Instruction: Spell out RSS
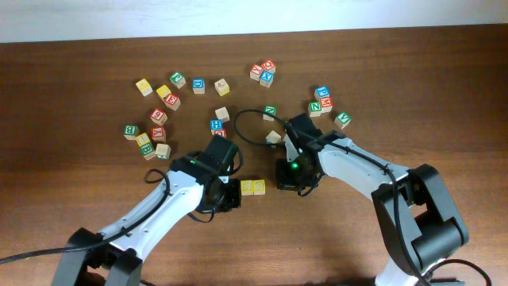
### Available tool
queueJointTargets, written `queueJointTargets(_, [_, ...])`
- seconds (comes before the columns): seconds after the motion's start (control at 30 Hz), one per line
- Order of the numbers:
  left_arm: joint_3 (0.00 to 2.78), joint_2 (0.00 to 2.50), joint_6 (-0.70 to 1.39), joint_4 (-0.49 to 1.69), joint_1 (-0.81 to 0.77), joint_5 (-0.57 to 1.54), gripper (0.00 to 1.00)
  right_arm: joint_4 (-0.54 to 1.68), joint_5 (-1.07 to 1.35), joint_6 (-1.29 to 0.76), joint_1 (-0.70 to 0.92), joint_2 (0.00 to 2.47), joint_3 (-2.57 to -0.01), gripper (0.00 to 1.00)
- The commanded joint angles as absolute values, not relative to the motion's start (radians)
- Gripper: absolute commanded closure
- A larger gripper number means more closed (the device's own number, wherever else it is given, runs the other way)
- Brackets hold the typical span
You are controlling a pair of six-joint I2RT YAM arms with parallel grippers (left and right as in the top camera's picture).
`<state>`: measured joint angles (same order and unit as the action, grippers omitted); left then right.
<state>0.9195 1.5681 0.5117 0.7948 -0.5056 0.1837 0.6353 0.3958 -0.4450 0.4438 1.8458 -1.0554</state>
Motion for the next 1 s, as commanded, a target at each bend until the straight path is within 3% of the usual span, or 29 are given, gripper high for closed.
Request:
queueJointTargets(0.0, [0.905,1.577,0.554,0.768,-0.517,0.13,1.0,0.64,0.384,-0.427,0.445,1.877,-1.037,0.92])
queueJointTargets(0.43, [0.859,1.678,0.614,0.665,-0.596,0.171,1.0,0.64,0.355,-0.427,0.445,1.877,-1.037,0.92])
queueJointTargets(0.97, [0.859,1.678,0.618,0.603,-0.576,0.099,1.0,0.64,0.355,-0.426,0.445,1.877,-1.037,0.91])
